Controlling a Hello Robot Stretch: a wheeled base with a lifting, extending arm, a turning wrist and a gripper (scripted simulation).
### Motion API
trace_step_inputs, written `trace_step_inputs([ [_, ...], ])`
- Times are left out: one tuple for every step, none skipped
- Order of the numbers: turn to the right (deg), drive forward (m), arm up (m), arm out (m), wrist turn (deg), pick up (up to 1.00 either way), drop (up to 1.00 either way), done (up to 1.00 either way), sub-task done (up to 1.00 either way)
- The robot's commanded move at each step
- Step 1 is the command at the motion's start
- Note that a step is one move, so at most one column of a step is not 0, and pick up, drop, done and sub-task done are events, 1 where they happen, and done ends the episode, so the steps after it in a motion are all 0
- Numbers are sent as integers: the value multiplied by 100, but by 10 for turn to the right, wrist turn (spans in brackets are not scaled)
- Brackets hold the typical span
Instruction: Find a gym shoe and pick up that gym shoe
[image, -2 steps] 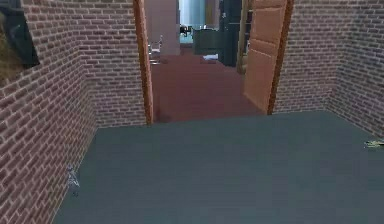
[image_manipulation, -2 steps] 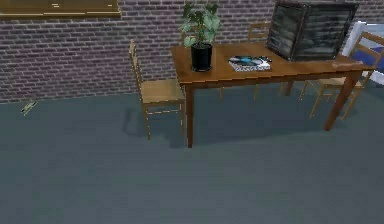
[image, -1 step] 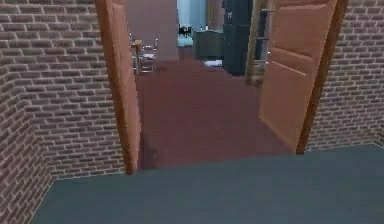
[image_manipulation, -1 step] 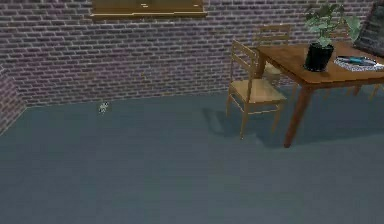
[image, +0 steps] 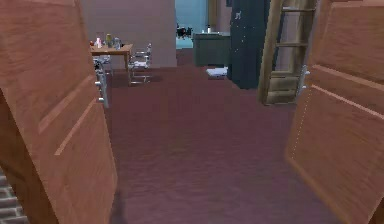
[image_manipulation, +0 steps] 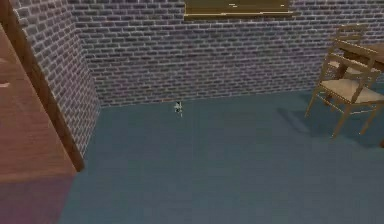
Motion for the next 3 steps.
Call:
trace_step_inputs([
  [0,100,0,0,0,0,0,0,0],
  [0,100,0,0,0,0,0,0,0],
  [0,100,0,0,0,0,0,0,0],
])
